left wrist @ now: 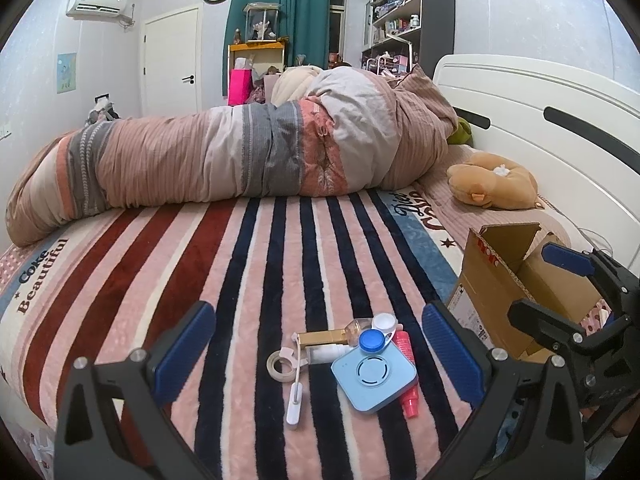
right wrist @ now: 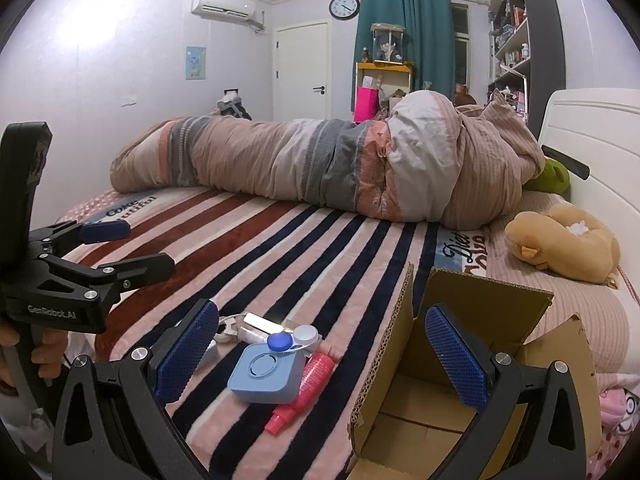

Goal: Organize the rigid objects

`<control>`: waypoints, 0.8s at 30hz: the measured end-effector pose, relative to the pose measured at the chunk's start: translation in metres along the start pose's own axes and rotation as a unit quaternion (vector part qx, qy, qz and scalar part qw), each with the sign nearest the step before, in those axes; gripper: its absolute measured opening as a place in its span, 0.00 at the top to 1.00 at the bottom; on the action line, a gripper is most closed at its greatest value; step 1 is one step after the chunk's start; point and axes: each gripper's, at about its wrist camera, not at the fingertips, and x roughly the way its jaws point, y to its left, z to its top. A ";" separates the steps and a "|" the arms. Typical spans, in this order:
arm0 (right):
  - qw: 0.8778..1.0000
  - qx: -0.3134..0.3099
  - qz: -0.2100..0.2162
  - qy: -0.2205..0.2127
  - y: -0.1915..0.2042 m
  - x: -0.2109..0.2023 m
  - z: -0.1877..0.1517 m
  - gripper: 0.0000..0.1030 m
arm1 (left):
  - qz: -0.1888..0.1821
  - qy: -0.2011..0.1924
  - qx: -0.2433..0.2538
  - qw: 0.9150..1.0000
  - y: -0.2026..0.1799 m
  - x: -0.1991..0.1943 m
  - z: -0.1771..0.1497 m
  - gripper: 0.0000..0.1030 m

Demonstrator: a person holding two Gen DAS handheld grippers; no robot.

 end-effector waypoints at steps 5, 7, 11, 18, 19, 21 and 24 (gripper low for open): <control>1.000 -0.001 -0.006 -0.001 0.000 0.001 0.000 0.00 | 0.002 -0.003 0.001 1.000 -0.001 -0.002 0.001 0.00; 1.000 -0.001 -0.008 -0.001 -0.001 0.000 0.002 0.00 | 0.003 -0.004 0.000 1.000 -0.001 -0.002 0.001 0.00; 1.000 0.005 -0.002 0.002 -0.003 0.002 0.003 0.00 | 0.003 -0.006 -0.001 1.000 0.000 -0.001 0.004 0.00; 1.000 0.002 0.012 0.007 0.001 0.009 0.006 0.00 | 0.000 -0.005 -0.008 1.000 0.005 0.000 0.005 0.00; 1.000 0.000 0.009 0.007 0.003 0.009 0.006 0.00 | -0.001 -0.007 -0.008 1.000 0.006 -0.001 0.004 0.00; 1.000 -0.011 0.001 0.008 0.007 0.009 0.006 0.00 | -0.004 -0.009 -0.010 1.000 0.007 -0.001 0.004 0.00; 1.000 -0.017 -0.004 0.008 0.010 0.008 0.006 0.00 | -0.004 -0.010 -0.010 1.000 0.008 -0.001 0.003 0.00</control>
